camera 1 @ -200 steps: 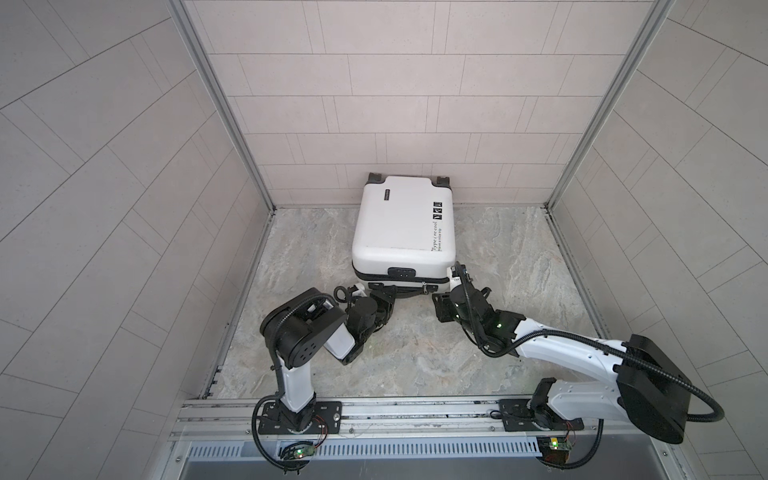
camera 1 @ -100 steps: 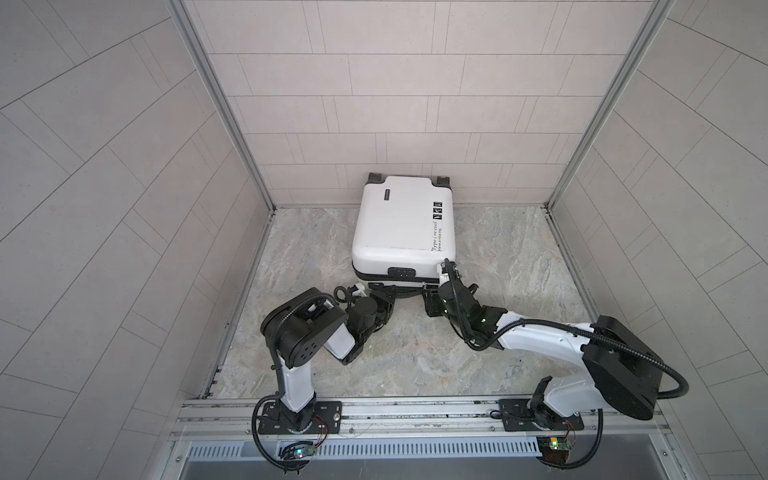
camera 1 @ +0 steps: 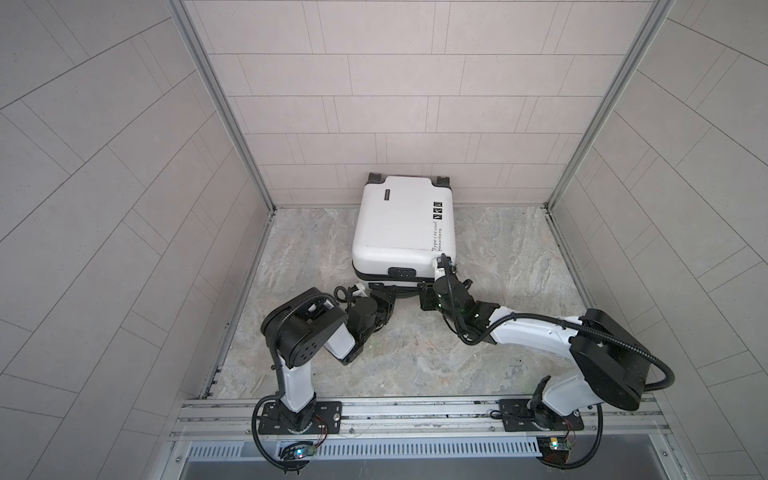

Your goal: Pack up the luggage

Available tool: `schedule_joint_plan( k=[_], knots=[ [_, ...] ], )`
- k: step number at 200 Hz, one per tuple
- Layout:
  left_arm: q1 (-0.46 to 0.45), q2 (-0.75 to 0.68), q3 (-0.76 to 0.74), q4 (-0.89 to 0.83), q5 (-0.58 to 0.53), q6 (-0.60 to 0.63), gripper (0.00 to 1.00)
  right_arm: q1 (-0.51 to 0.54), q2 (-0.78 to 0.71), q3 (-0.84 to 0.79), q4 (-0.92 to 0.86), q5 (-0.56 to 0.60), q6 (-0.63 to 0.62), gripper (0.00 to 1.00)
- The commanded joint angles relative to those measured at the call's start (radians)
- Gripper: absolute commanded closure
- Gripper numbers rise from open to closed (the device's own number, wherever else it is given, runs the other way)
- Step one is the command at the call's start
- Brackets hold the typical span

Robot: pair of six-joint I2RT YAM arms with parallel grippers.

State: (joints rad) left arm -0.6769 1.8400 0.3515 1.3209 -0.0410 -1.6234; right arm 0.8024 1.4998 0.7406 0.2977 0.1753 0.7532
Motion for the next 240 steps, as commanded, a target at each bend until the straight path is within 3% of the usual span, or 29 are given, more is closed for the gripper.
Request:
schedule_joint_plan(
  k=[1, 83, 144, 240],
  knots=[
    [-0.015, 0.018, 0.027, 0.015, 0.082, 0.034, 1.0, -0.019, 0.034, 0.006, 0.0, -0.004, 0.036, 0.65],
    [-0.016, 0.019, 0.027, 0.015, 0.081, 0.03, 1.0, -0.041, 0.049, -0.045, 0.038, -0.026, 0.052, 0.66],
    [-0.015, 0.015, 0.028, 0.014, 0.075, 0.028, 1.0, -0.047, -0.054, -0.106, 0.037, -0.036, 0.004, 0.52],
    [-0.015, 0.019, 0.03, 0.015, 0.08, 0.027, 1.0, -0.083, -0.04, -0.127, 0.113, -0.166, -0.037, 0.61]
  ],
)
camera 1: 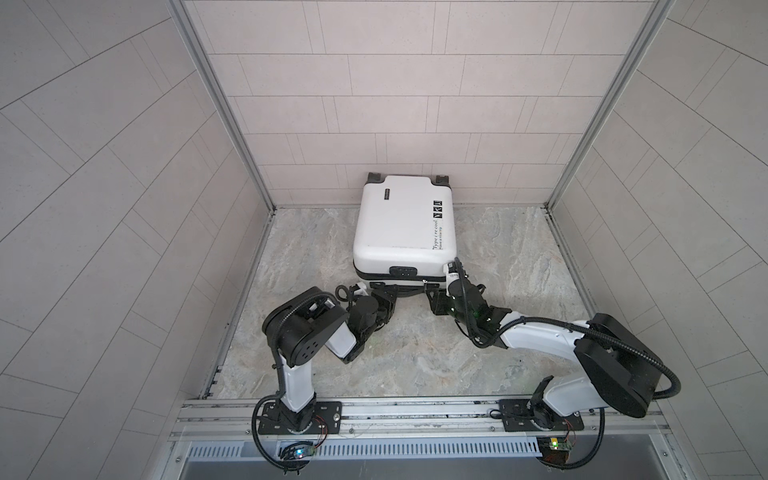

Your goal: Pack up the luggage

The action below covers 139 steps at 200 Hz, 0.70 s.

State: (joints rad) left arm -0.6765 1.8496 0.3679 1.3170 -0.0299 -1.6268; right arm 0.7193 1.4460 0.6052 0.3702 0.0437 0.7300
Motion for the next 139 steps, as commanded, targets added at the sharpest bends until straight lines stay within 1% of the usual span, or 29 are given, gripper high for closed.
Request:
schedule_joint_plan(
  k=[1, 15, 84, 139],
  knots=[
    [-0.015, 0.01, 0.014, 0.018, 0.068, 0.031, 1.0, 0.0, 0.015, 0.008, 0.041, -0.034, -0.014, 0.61],
    [-0.015, 0.01, 0.016, 0.019, 0.069, 0.029, 1.0, 0.0, 0.02, 0.04, 0.042, -0.039, -0.015, 0.62],
    [-0.016, 0.011, 0.02, 0.019, 0.079, 0.028, 1.0, 0.0, 0.065, 0.076, 0.064, -0.027, 0.004, 0.66],
    [-0.016, 0.006, 0.018, 0.018, 0.082, 0.028, 1.0, 0.0, 0.08, 0.087, 0.071, 0.064, 0.026, 0.69]
  ],
)
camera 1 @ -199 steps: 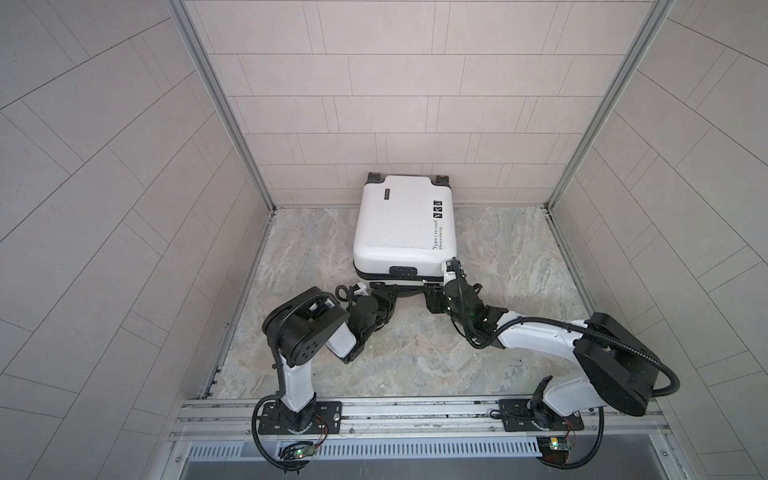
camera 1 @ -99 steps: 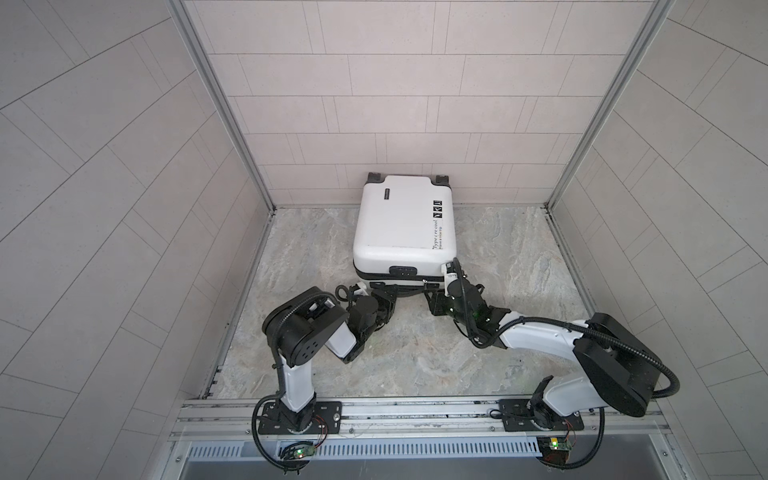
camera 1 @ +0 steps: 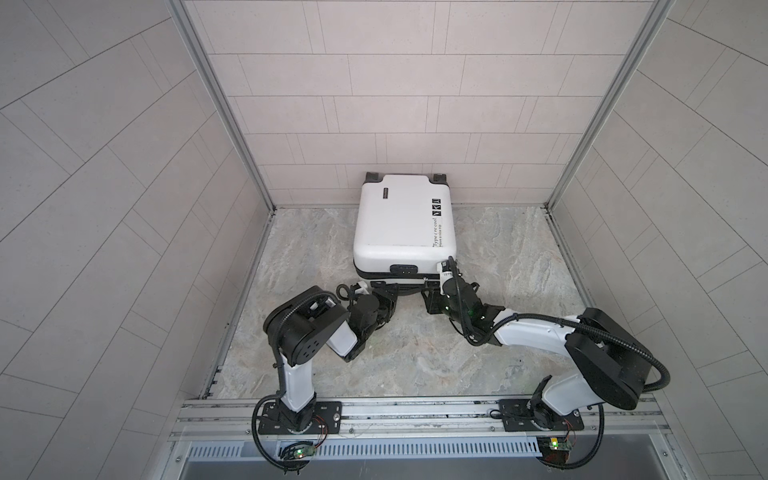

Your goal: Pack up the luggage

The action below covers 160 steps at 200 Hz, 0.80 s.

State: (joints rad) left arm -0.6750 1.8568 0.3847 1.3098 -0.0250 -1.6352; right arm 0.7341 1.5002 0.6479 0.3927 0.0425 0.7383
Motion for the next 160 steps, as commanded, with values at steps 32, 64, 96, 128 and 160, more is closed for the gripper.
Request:
schedule_joint_plan(
  k=[32, 64, 96, 128, 160],
  knots=[
    [-0.017, -0.004, 0.002, 0.025, 0.078, 0.035, 1.0, -0.015, 0.051, 0.03, 0.119, 0.084, 0.037, 0.73],
    [-0.017, -0.005, 0.0, 0.025, 0.08, 0.035, 1.0, -0.014, 0.078, 0.01, 0.214, 0.074, 0.052, 0.79],
    [-0.017, -0.007, -0.001, 0.025, 0.08, 0.034, 1.0, -0.014, 0.092, -0.009, 0.279, 0.077, 0.06, 0.88],
    [-0.017, -0.014, -0.004, 0.025, 0.079, 0.034, 1.0, -0.015, 0.103, -0.016, 0.293, 0.087, 0.064, 0.99],
    [-0.018, -0.024, -0.007, 0.027, 0.071, 0.033, 1.0, -0.015, 0.089, -0.023, 0.296, 0.103, 0.062, 1.0]
  ],
)
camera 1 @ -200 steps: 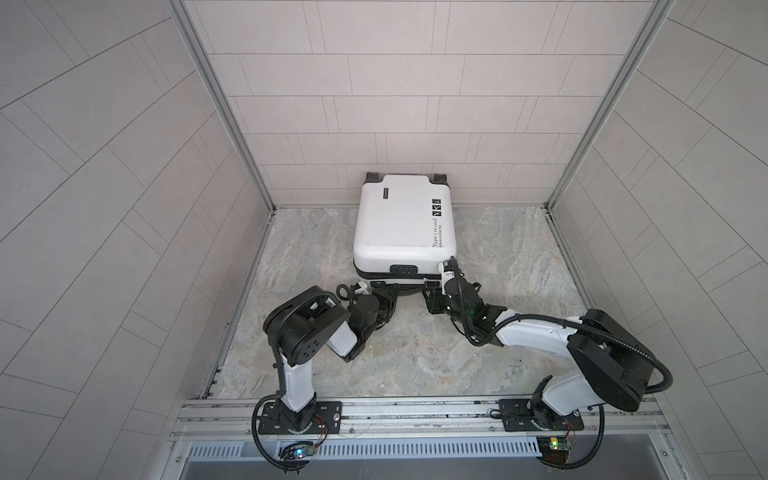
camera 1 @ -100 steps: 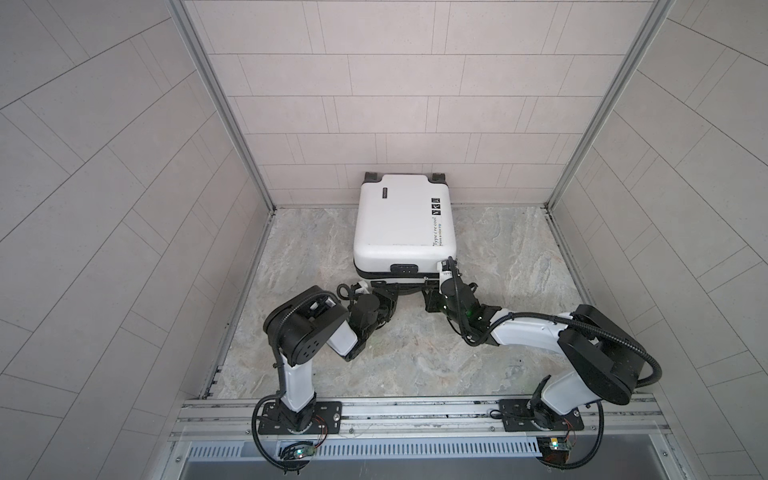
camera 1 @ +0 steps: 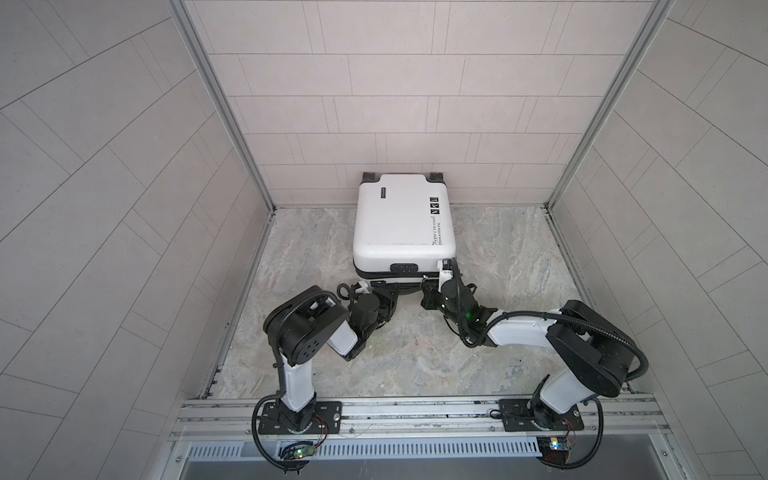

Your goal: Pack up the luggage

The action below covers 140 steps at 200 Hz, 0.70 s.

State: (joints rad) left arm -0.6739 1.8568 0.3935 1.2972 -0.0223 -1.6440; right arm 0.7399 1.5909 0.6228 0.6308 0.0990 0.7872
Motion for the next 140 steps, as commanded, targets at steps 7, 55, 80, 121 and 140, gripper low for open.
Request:
schedule_joint_plan(
  k=[7, 55, 80, 121, 140],
  knots=[
    [-0.018, -0.027, -0.016, 0.038, 0.066, 0.041, 1.0, -0.02, -0.01, -0.025, 0.051, 0.051, 0.011, 1.0],
    [-0.018, -0.032, -0.016, 0.04, 0.059, 0.04, 1.0, -0.023, -0.09, -0.062, -0.039, 0.099, -0.022, 1.0],
    [-0.018, -0.034, -0.016, 0.039, 0.057, 0.04, 1.0, -0.039, -0.114, -0.09, -0.051, 0.107, -0.024, 1.0],
    [-0.018, -0.038, -0.019, 0.039, 0.054, 0.038, 1.0, -0.073, -0.13, -0.113, -0.065, 0.102, -0.037, 1.0],
    [-0.018, -0.039, -0.019, 0.04, 0.053, 0.039, 1.0, -0.085, -0.138, -0.12, -0.062, 0.088, -0.043, 1.0]
  ],
)
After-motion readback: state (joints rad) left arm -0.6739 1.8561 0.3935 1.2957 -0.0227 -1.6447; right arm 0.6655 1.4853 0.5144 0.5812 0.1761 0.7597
